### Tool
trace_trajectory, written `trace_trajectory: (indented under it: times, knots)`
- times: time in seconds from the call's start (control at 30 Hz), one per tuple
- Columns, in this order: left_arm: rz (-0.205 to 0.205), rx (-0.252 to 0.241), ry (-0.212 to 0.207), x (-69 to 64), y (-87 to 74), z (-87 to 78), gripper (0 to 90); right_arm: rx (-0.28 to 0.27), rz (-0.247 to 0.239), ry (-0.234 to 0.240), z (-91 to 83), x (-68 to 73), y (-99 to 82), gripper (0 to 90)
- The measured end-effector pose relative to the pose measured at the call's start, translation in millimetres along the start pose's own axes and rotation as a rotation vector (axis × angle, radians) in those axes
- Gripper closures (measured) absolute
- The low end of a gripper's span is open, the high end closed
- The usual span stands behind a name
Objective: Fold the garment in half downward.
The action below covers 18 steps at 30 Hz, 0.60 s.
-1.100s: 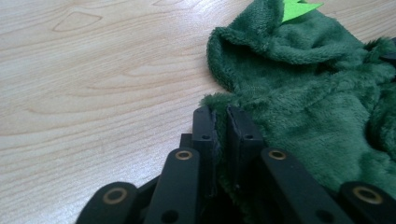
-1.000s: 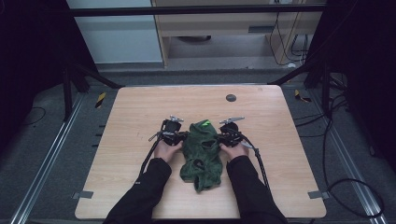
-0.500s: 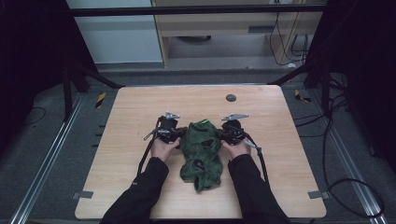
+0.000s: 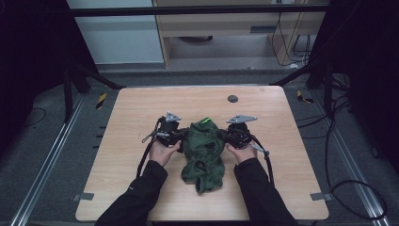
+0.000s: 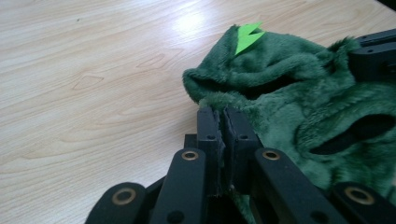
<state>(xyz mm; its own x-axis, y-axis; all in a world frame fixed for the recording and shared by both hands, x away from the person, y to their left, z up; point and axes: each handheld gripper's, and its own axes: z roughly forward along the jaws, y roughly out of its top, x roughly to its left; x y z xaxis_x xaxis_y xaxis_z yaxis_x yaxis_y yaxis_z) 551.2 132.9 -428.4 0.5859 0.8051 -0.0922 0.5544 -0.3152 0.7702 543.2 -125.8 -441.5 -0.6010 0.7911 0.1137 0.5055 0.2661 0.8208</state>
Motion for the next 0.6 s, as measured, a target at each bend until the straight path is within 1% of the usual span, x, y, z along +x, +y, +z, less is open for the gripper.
trace_trajectory:
  times: [0.03,0.1,0.23,0.27,0.37,0.43,0.5,0.6]
  knots:
    - [0.012,-0.005,-0.002,-3.2,0.2,-4.5,85.7,-0.008,-0.003,0.006,-3.1,2.2,0.6,84.3]
    - [0.016,-0.009,-0.003,-4.6,0.2,-6.8,85.7,-0.011,-0.001,0.008,-4.3,3.3,0.9,84.3]
    - [0.027,-0.020,-0.011,-8.8,0.0,-16.2,85.7,-0.028,-0.021,0.021,-10.1,7.3,2.3,84.3]
    - [0.034,-0.020,-0.013,-10.2,-0.6,-20.0,85.7,-0.031,-0.035,0.024,-13.1,9.7,2.2,84.3]
    - [0.039,-0.023,-0.014,-11.8,-1.6,-23.7,85.7,-0.035,-0.040,0.026,-15.3,11.1,1.5,84.3]
    - [0.047,-0.025,-0.014,-13.2,-3.6,-27.4,85.7,-0.035,-0.049,0.025,-19.2,13.1,0.1,84.3]
    - [0.054,-0.026,-0.017,-14.3,-6.2,-30.3,85.7,-0.033,-0.047,0.025,-20.3,13.9,-0.2,84.3]
    - [0.060,-0.028,-0.020,-15.1,-11.1,-34.8,85.7,-0.036,-0.065,0.033,-24.2,17.7,-1.7,84.3]
